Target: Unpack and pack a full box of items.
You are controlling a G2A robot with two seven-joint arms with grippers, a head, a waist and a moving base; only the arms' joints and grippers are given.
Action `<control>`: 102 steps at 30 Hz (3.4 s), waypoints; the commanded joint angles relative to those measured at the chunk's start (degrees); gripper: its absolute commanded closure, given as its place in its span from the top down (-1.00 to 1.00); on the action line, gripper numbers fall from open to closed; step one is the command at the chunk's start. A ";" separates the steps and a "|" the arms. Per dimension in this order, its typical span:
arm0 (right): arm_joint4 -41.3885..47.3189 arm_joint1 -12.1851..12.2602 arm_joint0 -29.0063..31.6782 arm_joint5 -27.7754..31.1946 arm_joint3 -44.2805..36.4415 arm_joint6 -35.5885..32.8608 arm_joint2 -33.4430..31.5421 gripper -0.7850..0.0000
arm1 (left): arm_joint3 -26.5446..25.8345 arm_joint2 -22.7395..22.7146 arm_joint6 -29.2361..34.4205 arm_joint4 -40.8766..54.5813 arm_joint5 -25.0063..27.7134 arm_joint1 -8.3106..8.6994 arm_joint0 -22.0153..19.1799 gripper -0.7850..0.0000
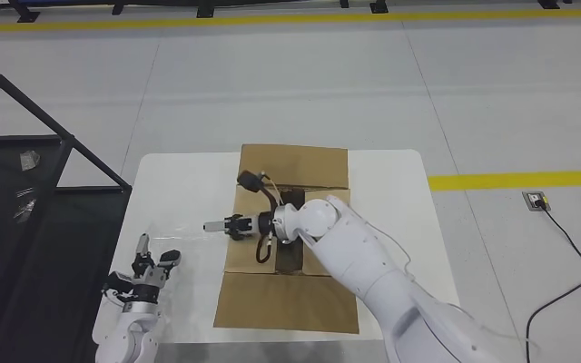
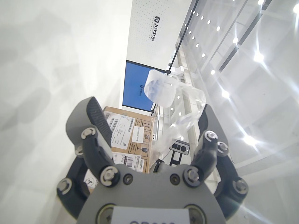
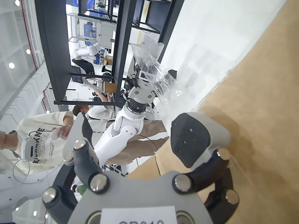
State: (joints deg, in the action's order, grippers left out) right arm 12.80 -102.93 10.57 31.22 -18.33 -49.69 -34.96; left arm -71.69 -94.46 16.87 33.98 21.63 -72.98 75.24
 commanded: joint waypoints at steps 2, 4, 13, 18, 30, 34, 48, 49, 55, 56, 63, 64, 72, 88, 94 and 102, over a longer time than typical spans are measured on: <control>0.08 0.36 -0.12 4.40 -0.10 0.70 -0.98 1.00 | -0.44 0.18 0.09 -0.32 0.05 -0.05 0.29 0.98; -0.24 0.85 -0.22 7.41 -0.02 2.06 -1.71 1.00 | -0.80 0.28 0.13 -0.62 0.17 -0.08 0.49 0.99; -2.48 4.95 -0.73 14.38 0.35 3.05 -5.47 1.00 | -2.79 1.02 0.02 -1.54 -0.13 -0.26 1.14 1.00; -4.26 7.76 0.12 15.84 -0.38 6.94 -7.95 1.00 | -3.21 1.38 -0.27 -2.07 -0.28 -0.36 1.18 1.00; -2.72 18.25 5.39 17.29 -11.85 -6.10 -14.62 1.00 | -1.98 0.68 -0.54 -1.91 -0.94 -0.36 0.35 1.00; -3.06 25.76 15.70 13.83 -32.37 -9.58 -16.58 1.00 | -1.72 1.09 -0.74 -1.95 -1.07 -0.48 -0.16 1.00; -3.03 30.01 21.82 11.05 -42.56 -11.90 -19.56 1.00 | 0.23 1.06 -0.52 -2.47 -1.11 -0.55 -1.55 1.00; -3.65 30.07 22.40 10.53 -43.53 -11.42 -19.46 1.00 | 0.40 0.92 -0.52 -2.29 -1.12 -0.55 -1.55 1.00; 1.12 32.10 25.68 8.02 -47.94 -15.36 -21.91 1.00 | 1.09 0.75 0.00 -1.48 -1.17 -0.59 -1.85 1.00; 2.42 32.65 26.49 7.45 -49.17 -15.93 -22.34 1.00 | 1.22 0.78 0.06 -1.44 -1.24 -0.60 -1.95 1.00; 13.20 39.45 34.56 -0.39 -61.43 -23.81 -28.43 1.00 | 1.53 0.79 0.59 -1.13 -1.41 -0.64 -2.67 1.00; 14.46 40.59 36.14 -1.11 -63.09 -24.53 -29.77 1.00 | 1.58 0.83 0.65 -1.09 -1.40 -0.65 -2.75 1.00; 14.75 48.18 44.87 -5.47 -67.17 -28.89 -35.84 1.00 | 2.42 1.04 0.89 -0.30 -1.34 -0.79 -3.36 1.00; 11.34 52.27 36.66 -4.12 -56.37 -27.53 -16.70 1.00 | 2.40 0.74 1.27 -0.88 -1.27 -0.77 -3.75 1.00; 12.63 52.14 31.05 -0.97 -58.15 -24.38 -7.90 1.00 | 2.25 0.60 1.04 -1.22 -1.25 -0.77 -3.35 1.00; 18.72 54.13 26.76 2.54 -59.89 -20.87 -1.93 1.00 | 2.16 0.18 0.88 -0.75 -0.88 -0.79 -2.74 1.00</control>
State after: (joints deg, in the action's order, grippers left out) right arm 30.26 -48.97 37.79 33.60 -78.03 -70.72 -37.37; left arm -69.61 -94.25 17.80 33.20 20.71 -73.76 72.49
